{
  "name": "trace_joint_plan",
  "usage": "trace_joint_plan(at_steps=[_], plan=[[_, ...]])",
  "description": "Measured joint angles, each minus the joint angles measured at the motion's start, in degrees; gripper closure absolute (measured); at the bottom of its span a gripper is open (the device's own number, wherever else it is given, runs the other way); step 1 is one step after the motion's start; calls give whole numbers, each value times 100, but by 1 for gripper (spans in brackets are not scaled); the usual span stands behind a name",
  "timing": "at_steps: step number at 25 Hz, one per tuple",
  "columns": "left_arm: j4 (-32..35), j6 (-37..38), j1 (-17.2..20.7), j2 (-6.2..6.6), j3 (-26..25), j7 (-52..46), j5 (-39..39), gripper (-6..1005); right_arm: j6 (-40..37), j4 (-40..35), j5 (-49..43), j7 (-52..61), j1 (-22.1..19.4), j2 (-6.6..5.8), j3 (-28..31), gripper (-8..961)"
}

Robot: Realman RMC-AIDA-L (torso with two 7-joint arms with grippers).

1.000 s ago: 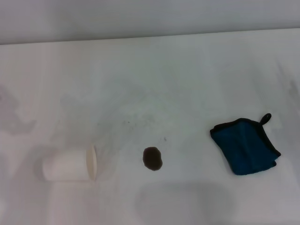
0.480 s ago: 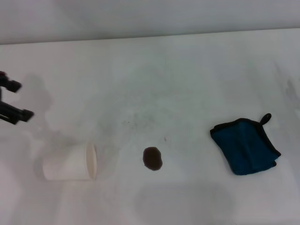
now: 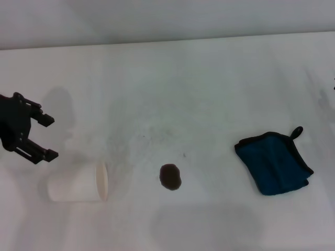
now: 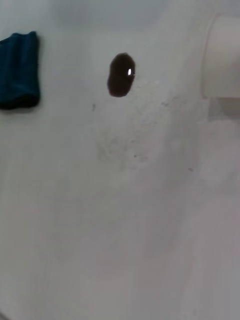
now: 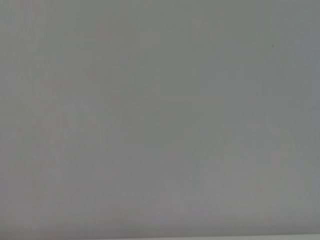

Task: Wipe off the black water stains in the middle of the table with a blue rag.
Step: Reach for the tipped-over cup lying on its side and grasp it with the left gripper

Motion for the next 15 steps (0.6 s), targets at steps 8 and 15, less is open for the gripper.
trace_joint_plan(at_steps=[8, 15], plan=[[374, -223, -95, 4, -9, 364, 47, 123, 140, -1, 0, 56, 3, 0, -6, 178], [658, -231, -300, -10, -9, 352, 317, 123, 257, -17, 0, 188, 0, 0, -6, 179]])
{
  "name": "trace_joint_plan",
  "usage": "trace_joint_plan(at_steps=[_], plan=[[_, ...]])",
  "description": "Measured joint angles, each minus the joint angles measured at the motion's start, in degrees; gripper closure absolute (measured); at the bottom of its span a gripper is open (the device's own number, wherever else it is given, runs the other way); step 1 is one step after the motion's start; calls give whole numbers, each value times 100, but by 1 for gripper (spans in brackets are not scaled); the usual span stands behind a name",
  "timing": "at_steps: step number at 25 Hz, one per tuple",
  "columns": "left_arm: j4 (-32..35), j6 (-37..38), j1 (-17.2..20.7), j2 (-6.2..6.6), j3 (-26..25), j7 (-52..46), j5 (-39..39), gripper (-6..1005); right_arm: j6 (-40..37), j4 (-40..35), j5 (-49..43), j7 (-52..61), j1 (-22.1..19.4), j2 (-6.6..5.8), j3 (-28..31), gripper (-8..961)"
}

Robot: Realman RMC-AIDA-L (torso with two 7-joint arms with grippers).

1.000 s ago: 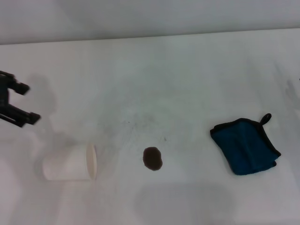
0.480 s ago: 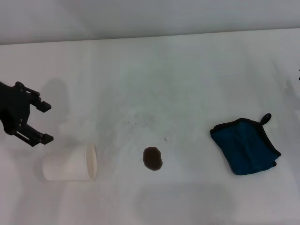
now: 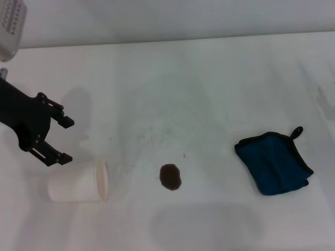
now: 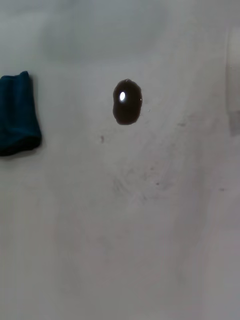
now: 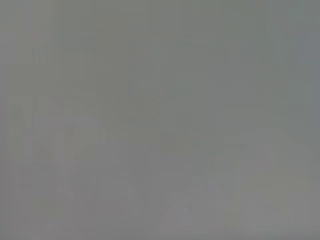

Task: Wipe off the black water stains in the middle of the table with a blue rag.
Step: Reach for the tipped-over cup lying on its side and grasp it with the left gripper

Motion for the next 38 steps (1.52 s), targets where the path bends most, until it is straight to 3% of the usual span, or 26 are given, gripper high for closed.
trace_joint_plan(at_steps=[18, 27, 38], plan=[[1420, -738, -223, -17, 1, -404, 621, 122, -20, -1, 0, 6, -79, -2, 13, 178], [1462, -720, -164, -13, -10, -1155, 632, 122, -23, -37, 33, -13, -112, -9, 62, 179], [1503, -628, -48, 3, -8, -1132, 645, 123, -176, -53, 69, -8, -112, -9, 93, 178]])
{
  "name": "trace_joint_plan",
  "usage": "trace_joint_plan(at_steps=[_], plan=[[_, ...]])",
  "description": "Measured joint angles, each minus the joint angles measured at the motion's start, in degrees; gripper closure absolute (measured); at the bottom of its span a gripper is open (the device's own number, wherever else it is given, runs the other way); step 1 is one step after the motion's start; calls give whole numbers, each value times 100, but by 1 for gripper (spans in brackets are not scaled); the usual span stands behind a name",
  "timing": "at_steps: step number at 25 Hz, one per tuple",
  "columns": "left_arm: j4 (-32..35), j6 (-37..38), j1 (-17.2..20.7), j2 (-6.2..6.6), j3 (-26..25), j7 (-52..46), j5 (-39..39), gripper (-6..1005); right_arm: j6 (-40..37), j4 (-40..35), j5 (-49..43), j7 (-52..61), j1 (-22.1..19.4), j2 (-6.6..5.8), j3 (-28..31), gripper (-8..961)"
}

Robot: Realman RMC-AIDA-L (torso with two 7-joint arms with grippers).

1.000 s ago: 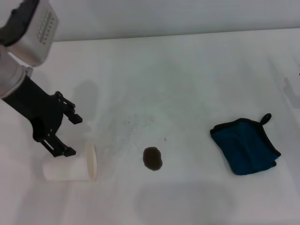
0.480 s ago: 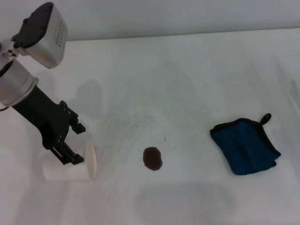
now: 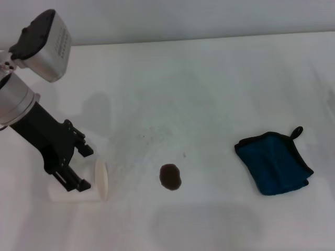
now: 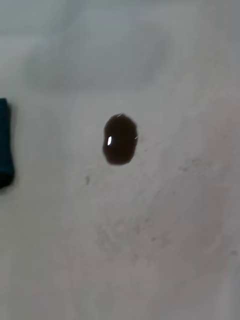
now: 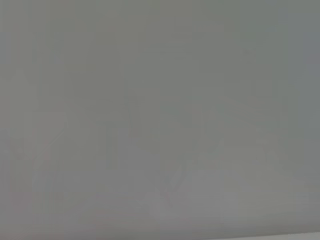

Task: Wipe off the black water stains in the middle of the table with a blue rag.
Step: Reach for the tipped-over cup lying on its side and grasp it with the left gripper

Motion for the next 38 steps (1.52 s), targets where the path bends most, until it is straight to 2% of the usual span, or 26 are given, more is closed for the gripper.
trace_joint_plan(at_steps=[14, 25, 38], plan=[[232, -131, 272, 5, 0, 15, 401, 162, 264, 49, 34, 40, 6, 0, 21, 178], [906, -512, 479, -12, 0, -361, 396, 193, 310, 29, 22, 40, -2, 0, 8, 179], [1363, -756, 366, -6, -8, -795, 371, 229, 315, -54, 19, 37, -18, -7, 4, 179]])
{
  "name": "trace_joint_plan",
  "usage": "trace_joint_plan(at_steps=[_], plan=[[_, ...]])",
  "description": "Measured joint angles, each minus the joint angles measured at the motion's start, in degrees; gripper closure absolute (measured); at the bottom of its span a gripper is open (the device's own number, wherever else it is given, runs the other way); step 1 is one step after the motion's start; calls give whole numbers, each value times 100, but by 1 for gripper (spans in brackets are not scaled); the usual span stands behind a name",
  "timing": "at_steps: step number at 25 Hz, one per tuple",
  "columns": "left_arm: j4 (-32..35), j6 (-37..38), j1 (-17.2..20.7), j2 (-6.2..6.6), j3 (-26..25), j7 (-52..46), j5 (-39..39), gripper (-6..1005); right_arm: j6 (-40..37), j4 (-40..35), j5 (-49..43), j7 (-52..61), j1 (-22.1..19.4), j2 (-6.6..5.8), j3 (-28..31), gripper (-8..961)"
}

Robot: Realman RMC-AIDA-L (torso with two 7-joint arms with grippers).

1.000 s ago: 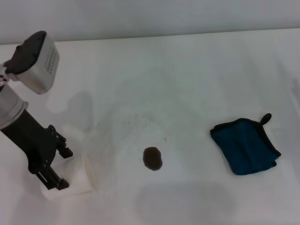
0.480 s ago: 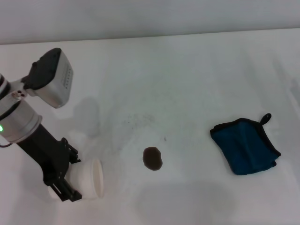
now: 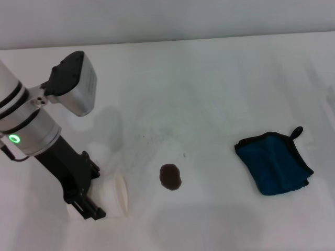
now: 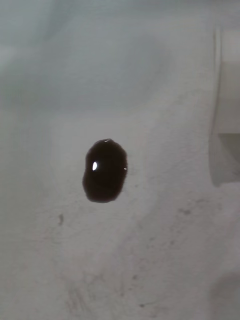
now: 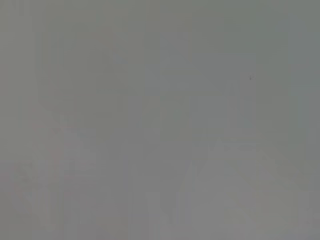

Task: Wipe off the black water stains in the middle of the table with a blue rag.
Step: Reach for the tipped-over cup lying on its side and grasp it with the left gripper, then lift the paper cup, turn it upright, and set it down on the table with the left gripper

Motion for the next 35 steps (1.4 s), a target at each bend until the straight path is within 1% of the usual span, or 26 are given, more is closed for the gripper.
trace_joint_plan(at_steps=[5, 9, 13, 18, 21, 22, 23, 24, 25, 26, 30, 33, 34, 35], plan=[[170, 0, -41, 4, -2, -153, -150, 248, -6, -6, -1, -33, 0, -1, 0, 179], [98, 4, -54, 25, -1, -246, -597, 266, 8, -17, -7, -29, 0, -1, 0, 179], [-135, -5, -22, 33, -1, -202, -1223, 284, 20, -66, -14, -5, 0, -1, -54, 178], [-445, -145, 211, 33, -2, 142, -2264, 327, 23, -123, -18, 0, 8, -1, -133, 178], [-592, -343, 491, 35, -2, 634, -3190, 361, 3, -143, -18, 1, 34, -1, -166, 178], [-592, -343, 491, 35, -2, 634, -3190, 373, 2, -144, -18, 1, 38, -1, -184, 178], [-606, -511, 733, 34, -2, 991, -3793, 384, 2, -144, -18, 2, 39, -1, -202, 178], [-582, -602, 917, 31, -3, 1274, -4197, 395, 3, -146, -18, 2, 38, -1, -214, 178], [-559, -619, 998, 27, -1, 1411, -4374, 406, 5, -146, -18, 2, 38, -1, -222, 178], [-520, -652, 1145, 16, -4, 1691, -4710, 416, 10, -148, -18, 2, 34, -1, -222, 178], [-215, -731, 1742, -1, -7, 2592, -5713, 439, 26, -171, -18, 2, 16, -1, -222, 179], [165, -1011, 2209, 3, -10, 3140, -6505, 450, 10, -167, -17, -18, 24, -1, -220, 179], [165, -1011, 2209, 3, -10, 3140, -6505, 454, -3, -159, -18, -32, 36, -1, -221, 179], [304, -1118, 2320, 3, -8, 3323, -6732, 458, -16, -155, -32, -43, 51, -1, -225, 179]])
